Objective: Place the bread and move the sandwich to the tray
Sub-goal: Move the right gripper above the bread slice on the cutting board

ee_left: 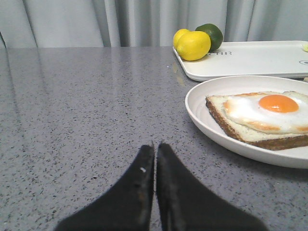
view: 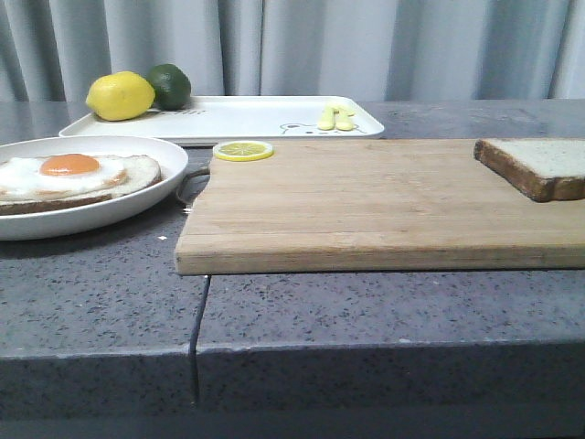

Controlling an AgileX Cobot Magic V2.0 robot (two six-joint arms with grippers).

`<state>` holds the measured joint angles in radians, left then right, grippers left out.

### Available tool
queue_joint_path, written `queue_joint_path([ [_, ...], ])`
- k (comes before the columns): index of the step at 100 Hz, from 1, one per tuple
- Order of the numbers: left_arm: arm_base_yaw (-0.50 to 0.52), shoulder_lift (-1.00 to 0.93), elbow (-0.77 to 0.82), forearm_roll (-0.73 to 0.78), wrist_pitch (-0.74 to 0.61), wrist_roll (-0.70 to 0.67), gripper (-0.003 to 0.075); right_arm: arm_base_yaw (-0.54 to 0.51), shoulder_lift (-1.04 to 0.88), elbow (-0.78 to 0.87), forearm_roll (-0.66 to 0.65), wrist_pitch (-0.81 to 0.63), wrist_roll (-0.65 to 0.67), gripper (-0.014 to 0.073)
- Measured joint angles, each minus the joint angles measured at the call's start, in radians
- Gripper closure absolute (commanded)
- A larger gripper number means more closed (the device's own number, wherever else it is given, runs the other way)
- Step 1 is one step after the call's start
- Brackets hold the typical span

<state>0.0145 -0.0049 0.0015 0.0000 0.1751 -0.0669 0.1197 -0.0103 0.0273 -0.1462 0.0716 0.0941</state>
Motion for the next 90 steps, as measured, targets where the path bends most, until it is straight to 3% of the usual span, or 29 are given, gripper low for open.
queue_joint_path([
  [19, 0.0, 0.0, 0.0, -0.047, 0.0, 0.0, 0.0739, 0.0, 0.0, 0.0, 0.0, -0.056, 0.0, 0.071],
  [39, 0.0, 0.0, -0.029, -0.094, 0.022, 0.0, 0.0739, 0.0, 0.0, -0.06, 0.045, -0.015, 0.0, 0.071],
  [61, 0.0, 0.016, -0.222, -0.099, 0.14, 0.0, 0.0739, 0.0, 0.073, -0.248, 0.078, 0.177, 0.0, 0.071],
  [90, 0.0, 0.258, -0.486, -0.111, 0.34, 0.0, 0.0739, 0.0, 0.31, -0.488, 0.086, 0.393, 0.0, 0.071],
])
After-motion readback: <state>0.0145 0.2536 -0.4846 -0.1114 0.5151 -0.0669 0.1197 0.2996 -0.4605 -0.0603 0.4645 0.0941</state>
